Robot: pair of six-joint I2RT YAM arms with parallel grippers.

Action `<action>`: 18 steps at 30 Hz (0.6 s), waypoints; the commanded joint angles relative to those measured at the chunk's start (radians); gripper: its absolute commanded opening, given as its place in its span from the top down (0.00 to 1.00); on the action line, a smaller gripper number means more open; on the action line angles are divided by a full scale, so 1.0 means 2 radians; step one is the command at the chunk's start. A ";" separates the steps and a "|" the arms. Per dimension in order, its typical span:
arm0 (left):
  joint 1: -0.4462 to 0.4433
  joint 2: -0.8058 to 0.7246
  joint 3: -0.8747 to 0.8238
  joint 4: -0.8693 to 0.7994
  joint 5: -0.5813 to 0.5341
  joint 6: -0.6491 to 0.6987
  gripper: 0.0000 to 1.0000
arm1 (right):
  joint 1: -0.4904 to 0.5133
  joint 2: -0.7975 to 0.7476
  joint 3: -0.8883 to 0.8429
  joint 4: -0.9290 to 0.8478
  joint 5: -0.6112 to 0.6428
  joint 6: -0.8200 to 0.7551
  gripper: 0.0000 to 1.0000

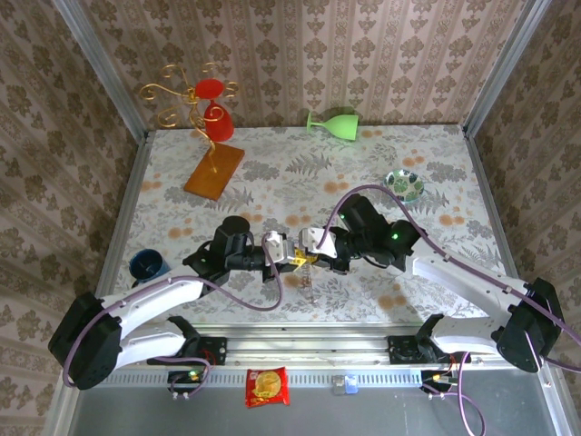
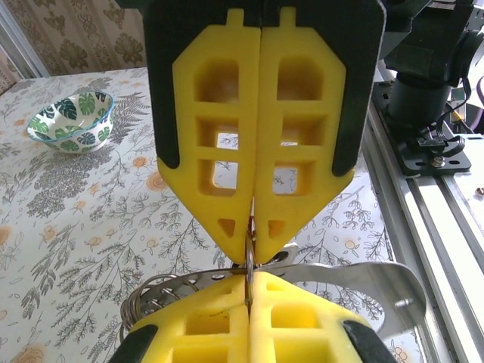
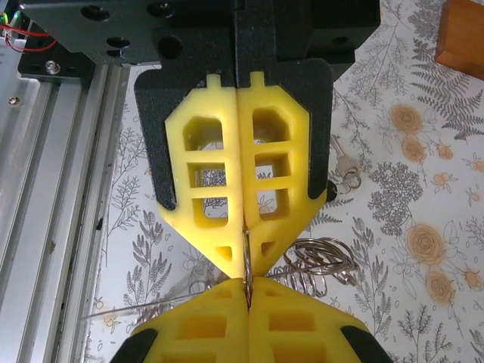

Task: Put the keys on the keyring

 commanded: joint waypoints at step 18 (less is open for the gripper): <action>0.008 -0.003 -0.034 0.146 0.038 -0.068 1.00 | -0.054 -0.071 -0.121 0.189 -0.108 0.128 0.76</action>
